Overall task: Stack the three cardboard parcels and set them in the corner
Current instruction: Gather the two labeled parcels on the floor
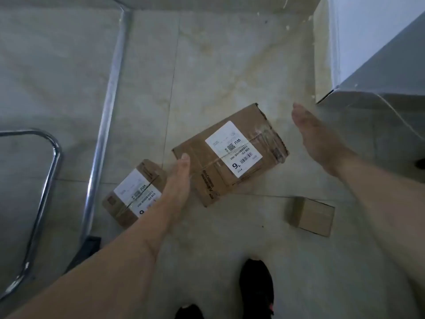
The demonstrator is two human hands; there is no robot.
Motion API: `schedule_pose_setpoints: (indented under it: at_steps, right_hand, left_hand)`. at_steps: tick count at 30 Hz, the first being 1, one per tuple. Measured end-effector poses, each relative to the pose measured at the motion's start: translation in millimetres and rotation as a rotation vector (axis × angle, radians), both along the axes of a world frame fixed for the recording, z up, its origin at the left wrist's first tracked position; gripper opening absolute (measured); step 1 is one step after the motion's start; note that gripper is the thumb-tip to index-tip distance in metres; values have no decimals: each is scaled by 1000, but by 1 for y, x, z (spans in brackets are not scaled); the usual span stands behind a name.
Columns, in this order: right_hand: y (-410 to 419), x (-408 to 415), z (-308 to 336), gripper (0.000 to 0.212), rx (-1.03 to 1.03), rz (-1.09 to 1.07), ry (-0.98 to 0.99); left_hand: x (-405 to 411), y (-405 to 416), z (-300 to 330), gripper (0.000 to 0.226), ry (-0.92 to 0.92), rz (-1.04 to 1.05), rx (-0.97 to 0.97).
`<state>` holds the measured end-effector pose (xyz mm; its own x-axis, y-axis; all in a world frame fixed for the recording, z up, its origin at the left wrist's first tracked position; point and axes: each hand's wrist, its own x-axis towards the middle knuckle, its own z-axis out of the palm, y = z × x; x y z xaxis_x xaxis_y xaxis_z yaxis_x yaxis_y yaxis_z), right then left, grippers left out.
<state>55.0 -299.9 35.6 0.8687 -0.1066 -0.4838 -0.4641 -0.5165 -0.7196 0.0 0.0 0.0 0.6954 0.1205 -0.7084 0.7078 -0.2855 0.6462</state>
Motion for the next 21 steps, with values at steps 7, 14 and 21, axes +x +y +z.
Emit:
schedule_pose_setpoints:
  at_steps: [7, 14, 21]
  right_hand:
    - [2, -8, -61, 65, -62, 51, 91]
    - [1, -17, -88, 60, -11, 59, 117]
    - [1, -42, -98, 58, 70, 20, 111]
  left_hand:
    - [-23, -10, -57, 97, 207, 30, -16]
    - [-29, -13, -74, 76, 203, 133, -129]
    - [-20, -8, -71, 76, 237, 151, -233]
